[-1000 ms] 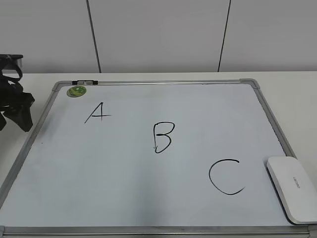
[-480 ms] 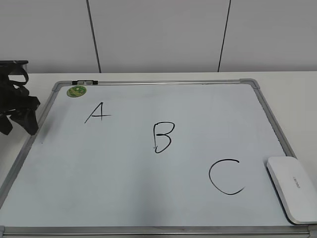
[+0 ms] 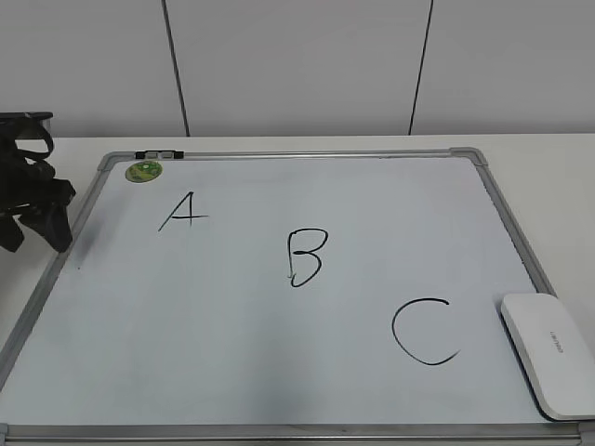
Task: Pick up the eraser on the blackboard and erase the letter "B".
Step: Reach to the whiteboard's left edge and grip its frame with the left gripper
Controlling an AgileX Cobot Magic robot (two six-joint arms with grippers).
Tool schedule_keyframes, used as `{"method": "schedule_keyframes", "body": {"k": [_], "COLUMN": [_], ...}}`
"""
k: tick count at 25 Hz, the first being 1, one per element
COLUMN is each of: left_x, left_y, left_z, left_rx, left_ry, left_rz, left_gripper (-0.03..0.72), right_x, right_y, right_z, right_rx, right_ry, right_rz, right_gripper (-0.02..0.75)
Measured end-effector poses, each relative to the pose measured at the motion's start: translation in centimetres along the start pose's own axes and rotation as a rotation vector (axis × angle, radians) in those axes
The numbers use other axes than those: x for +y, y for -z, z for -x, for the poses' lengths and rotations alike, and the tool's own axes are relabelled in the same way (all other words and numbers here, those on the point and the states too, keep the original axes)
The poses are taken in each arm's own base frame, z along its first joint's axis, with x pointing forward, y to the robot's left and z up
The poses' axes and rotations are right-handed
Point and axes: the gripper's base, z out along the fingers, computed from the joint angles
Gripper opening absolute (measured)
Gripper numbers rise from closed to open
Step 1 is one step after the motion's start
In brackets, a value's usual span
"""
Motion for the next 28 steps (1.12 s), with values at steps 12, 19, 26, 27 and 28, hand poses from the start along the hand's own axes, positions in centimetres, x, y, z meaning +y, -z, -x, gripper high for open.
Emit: {"method": "schedule_keyframes", "body": {"k": [12, 19, 26, 27, 28], "left_x": [0.8, 0.8, 0.9, 0.9, 0.9], "left_y": [-0.6, -1.1, -1.4, -1.4, -1.4], "left_z": [0.5, 0.6, 0.9, 0.9, 0.9], "left_rx": [-0.031, -0.035, -0.054, -0.056, -0.060], "left_ry": [0.026, 0.028, 0.029, 0.029, 0.029], "left_rz": [-0.001, -0.003, 0.000, 0.000, 0.001], "left_gripper": [0.397, 0.379, 0.329, 0.327, 0.326], "right_x": [-0.1, -0.1, -0.1, -0.1, -0.1], "right_y": [0.0, 0.0, 0.0, 0.0, 0.0], "right_z": [0.0, 0.0, 0.0, 0.0, 0.0], "right_rx": [0.000, 0.000, 0.000, 0.000, 0.000], "right_ry": [0.004, 0.004, 0.004, 0.004, 0.004], "right_rz": [-0.008, -0.008, -0.008, -0.008, -0.008], "right_gripper": [0.586, 0.587, 0.587, 0.587, 0.586]}}
